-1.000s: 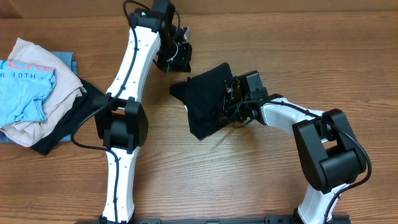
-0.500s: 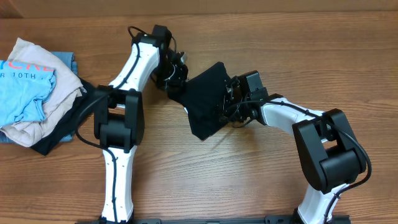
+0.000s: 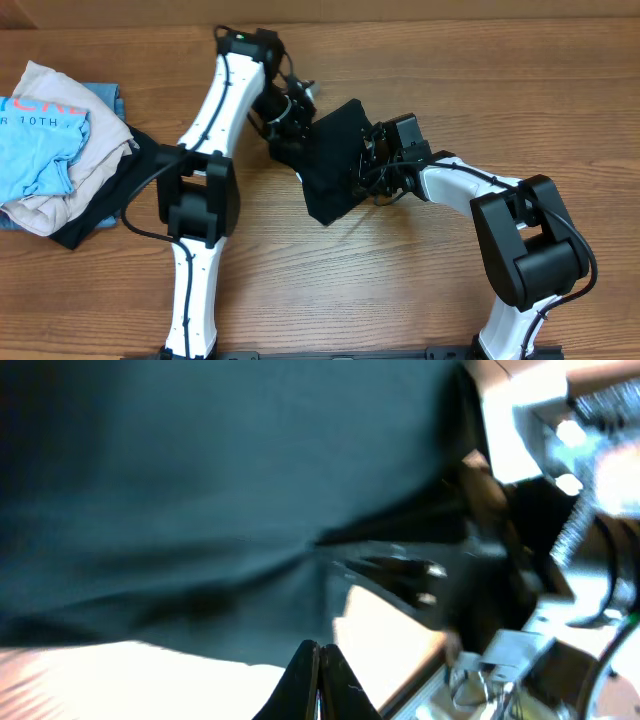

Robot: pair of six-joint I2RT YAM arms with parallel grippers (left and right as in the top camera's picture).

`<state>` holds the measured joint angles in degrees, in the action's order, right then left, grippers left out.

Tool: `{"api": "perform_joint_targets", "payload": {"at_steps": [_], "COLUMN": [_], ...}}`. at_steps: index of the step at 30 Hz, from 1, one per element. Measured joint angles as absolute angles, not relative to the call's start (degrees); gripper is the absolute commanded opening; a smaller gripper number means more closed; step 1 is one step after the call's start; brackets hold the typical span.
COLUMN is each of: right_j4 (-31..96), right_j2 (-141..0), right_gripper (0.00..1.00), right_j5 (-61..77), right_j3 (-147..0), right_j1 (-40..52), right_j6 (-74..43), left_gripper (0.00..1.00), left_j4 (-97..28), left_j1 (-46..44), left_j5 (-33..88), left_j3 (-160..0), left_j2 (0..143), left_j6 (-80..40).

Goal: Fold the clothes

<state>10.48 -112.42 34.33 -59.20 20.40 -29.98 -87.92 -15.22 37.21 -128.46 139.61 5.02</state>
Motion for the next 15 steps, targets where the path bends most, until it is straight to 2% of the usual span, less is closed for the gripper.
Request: {"api": "perform_joint_targets", "payload": {"at_steps": [8, 15], "right_j4": [10.5, 10.4], "right_j2": [-112.4, -112.4], "right_gripper": [0.04, 0.04], "right_j5": [34.3, 34.3], "right_j3": [-59.2, -59.2], "right_j1": [20.4, 20.4], "right_j6": [-30.0, -30.0], "left_gripper": [0.04, 0.04], "left_j4": [-87.2, -78.6], "left_j1": [-18.3, -18.2], "left_j5": [40.5, 42.0], "left_j3": [-121.4, -106.5], "left_j2": [139.6, 139.5], "left_j6": [7.7, 7.9]}}
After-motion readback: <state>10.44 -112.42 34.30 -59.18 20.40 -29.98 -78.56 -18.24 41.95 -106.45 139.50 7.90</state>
